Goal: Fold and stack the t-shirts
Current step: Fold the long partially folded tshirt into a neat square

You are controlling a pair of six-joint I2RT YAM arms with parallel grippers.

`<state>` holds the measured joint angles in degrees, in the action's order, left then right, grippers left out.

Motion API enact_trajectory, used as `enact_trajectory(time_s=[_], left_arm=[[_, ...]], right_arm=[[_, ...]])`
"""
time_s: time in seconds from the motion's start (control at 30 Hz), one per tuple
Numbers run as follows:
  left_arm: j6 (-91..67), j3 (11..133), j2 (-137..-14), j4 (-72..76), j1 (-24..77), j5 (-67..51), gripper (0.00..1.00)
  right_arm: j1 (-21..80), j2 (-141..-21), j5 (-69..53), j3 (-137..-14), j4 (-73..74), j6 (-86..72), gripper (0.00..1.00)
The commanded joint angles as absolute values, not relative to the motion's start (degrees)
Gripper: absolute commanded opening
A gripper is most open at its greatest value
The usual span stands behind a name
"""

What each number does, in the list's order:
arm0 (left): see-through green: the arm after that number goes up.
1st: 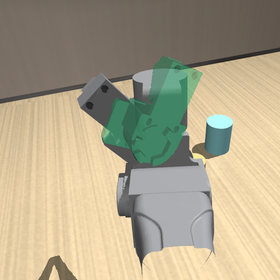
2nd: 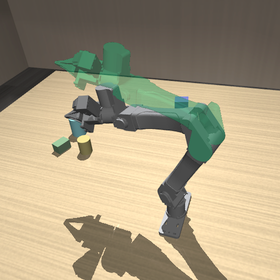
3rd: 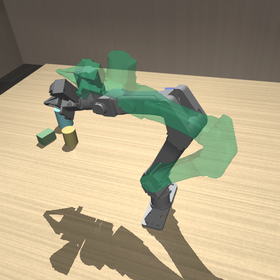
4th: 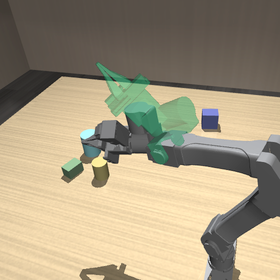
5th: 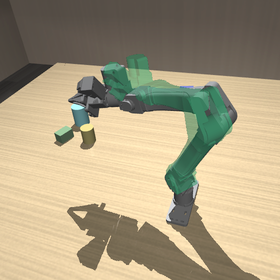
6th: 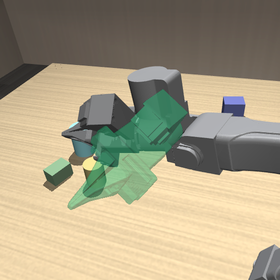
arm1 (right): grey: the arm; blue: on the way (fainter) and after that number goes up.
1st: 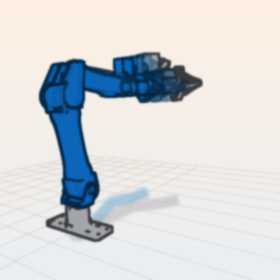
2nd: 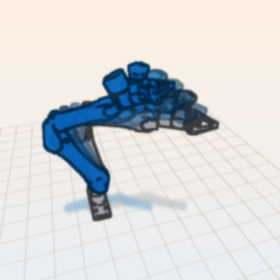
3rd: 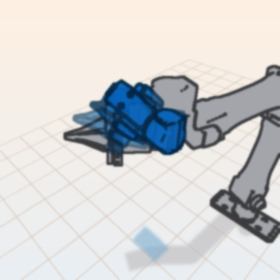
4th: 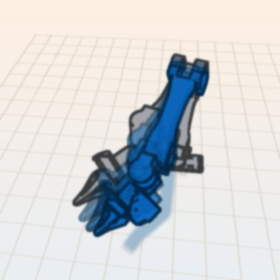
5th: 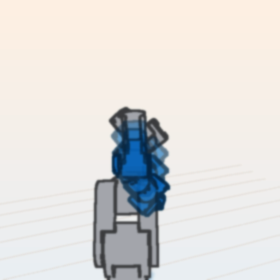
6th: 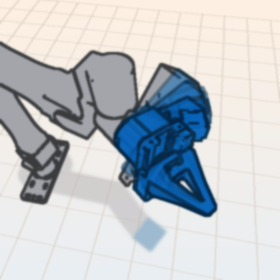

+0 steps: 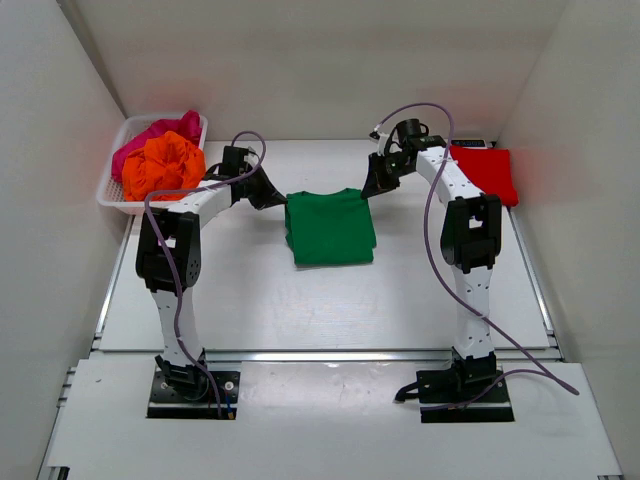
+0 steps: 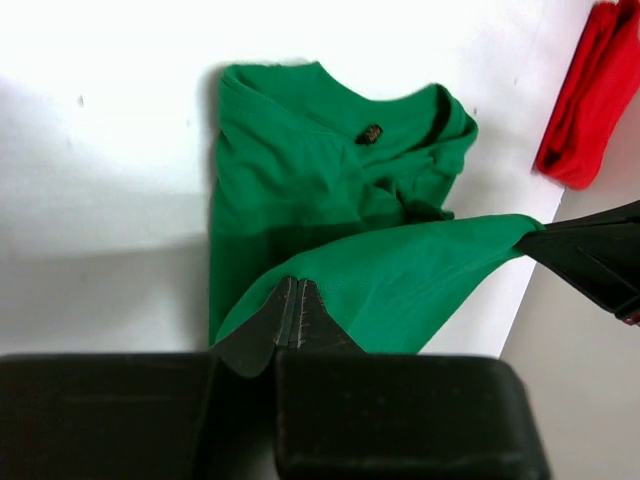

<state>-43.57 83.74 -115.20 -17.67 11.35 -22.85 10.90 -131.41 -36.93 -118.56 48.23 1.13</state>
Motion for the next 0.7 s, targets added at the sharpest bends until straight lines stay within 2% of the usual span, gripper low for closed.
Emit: enact_trajectory(time_s=[0.0,0.13,0.2,0.27,0.37,0.43,0.5,0.53,0.6,0.67], left_arm=[[-43.9,87.4,-116.4,-15.1,10.7,-21.8,0.02],[-44.4,89.7,-120.5,-14.1,11.0,-20.8,0.05],[-44.6,91.0,-121.9,-13.6,11.0,-20.1,0.09],[-44.4,92.2,-123.8,-13.3,10.8,-19.1,0.21],[-45.3,95.8,-126.6,-11.5,10.1,-17.0,0.32],[-46.6,97.6,-127.4,-9.9,9.6,-16.0,0.34],[-46.8,98.5,-127.1,-8.1,8.8,-14.9,0.35],[-46.7,98.7,-126.2,-8.1,8.5,-14.7,0.36],[-46.6,96.9,-123.5,-6.3,7.8,-14.1,0.36],[-46.7,91.0,-118.5,-4.4,7.1,-14.7,0.37]], right_arm=[[10.0,-134.3,-37.8,-122.6,44.1,-1.5,0.0],[10.1,-138.2,-37.3,-125.2,41.7,-3.6,0.01],[10.5,-139.7,-35.3,-126.6,41.0,-3.8,0.08],[11.1,-141.0,-32.3,-127.3,39.7,-3.9,0.12],[11.4,-141.2,-26.6,-128.6,37.5,-4.9,0.25],[11.6,-139.5,-22.6,-127.9,35.9,-5.7,0.33],[11.2,-137.4,-20.4,-126.4,34.4,-7.0,0.49],[10.7,-135.5,-20.2,-124.8,33.0,-7.2,0.54],[10.0,-131.9,-20.5,-121.4,31.3,-7.8,0.68],[9.4,-127.8,-22.7,-115.1,28.9,-8.1,0.77]])
